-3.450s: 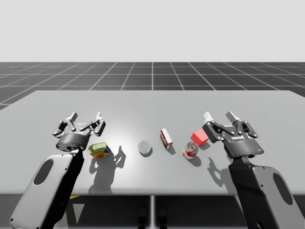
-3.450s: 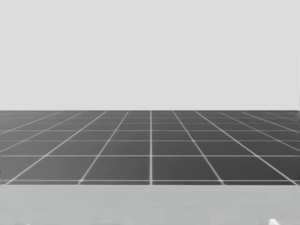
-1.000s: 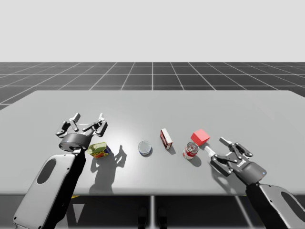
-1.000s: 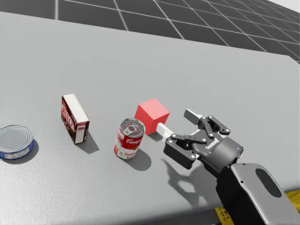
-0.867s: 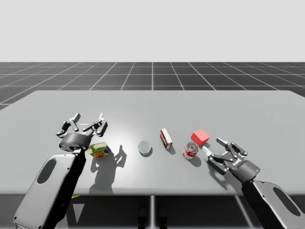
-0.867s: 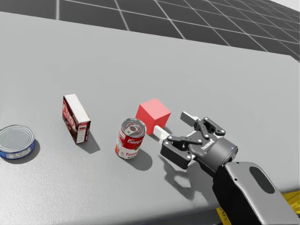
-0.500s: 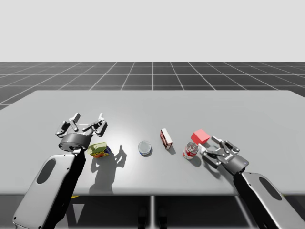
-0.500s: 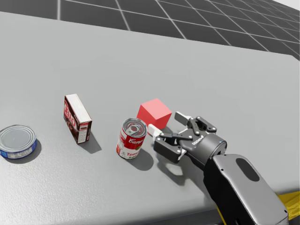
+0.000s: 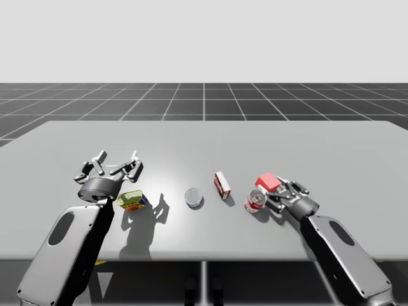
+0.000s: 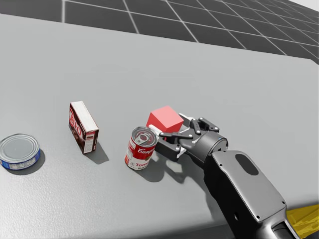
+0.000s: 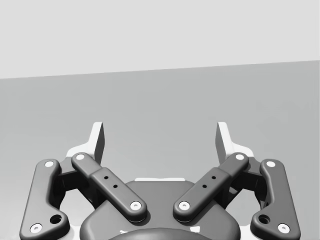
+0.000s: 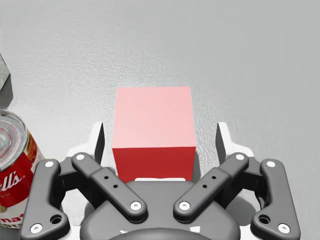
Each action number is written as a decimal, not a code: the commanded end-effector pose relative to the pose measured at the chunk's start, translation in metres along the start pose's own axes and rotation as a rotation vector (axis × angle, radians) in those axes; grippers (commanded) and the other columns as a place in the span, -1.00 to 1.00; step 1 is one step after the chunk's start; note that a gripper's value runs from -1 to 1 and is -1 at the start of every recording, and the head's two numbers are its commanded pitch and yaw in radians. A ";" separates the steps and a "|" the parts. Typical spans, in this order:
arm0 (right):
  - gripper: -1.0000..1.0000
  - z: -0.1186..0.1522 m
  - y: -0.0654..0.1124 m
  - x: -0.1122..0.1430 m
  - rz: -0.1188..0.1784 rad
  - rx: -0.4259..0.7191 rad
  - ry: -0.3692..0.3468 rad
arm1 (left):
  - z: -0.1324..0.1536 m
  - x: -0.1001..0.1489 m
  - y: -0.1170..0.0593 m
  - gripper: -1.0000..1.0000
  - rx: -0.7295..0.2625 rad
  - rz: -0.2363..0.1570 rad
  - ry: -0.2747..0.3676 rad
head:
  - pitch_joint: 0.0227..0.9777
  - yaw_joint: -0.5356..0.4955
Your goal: Find the red cube and pick it up.
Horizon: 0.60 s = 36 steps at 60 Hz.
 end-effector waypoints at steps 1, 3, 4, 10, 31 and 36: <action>-1.00 -0.009 0.004 -0.001 -0.001 0.006 0.012 | 0.000 0.000 0.000 -1.00 0.000 0.000 0.000 | 0.60 -0.71; -1.00 -0.010 0.005 -0.001 0.004 0.007 0.016 | 0.000 0.000 0.000 -1.00 0.000 0.000 0.000 | 0.60 -0.71; -1.00 -0.011 0.005 -0.002 0.008 0.007 0.020 | 0.000 0.000 0.000 -1.00 0.000 0.000 0.000 | 0.59 -0.71; 0.42 -0.009 0.007 -0.005 0.055 0.014 0.056 | 0.000 0.000 0.000 -1.00 0.000 -0.001 0.001 | 0.57 -0.71; 1.00 -0.003 0.002 -0.010 0.043 0.016 0.077 | 0.000 -0.001 -0.001 -1.00 -0.003 -0.006 0.004 | 0.29 -0.75; 1.00 -0.001 0.000 -0.009 0.042 0.012 0.074 | 0.000 -0.001 -0.002 -1.00 -0.003 -0.007 0.005 | 0.15 -0.77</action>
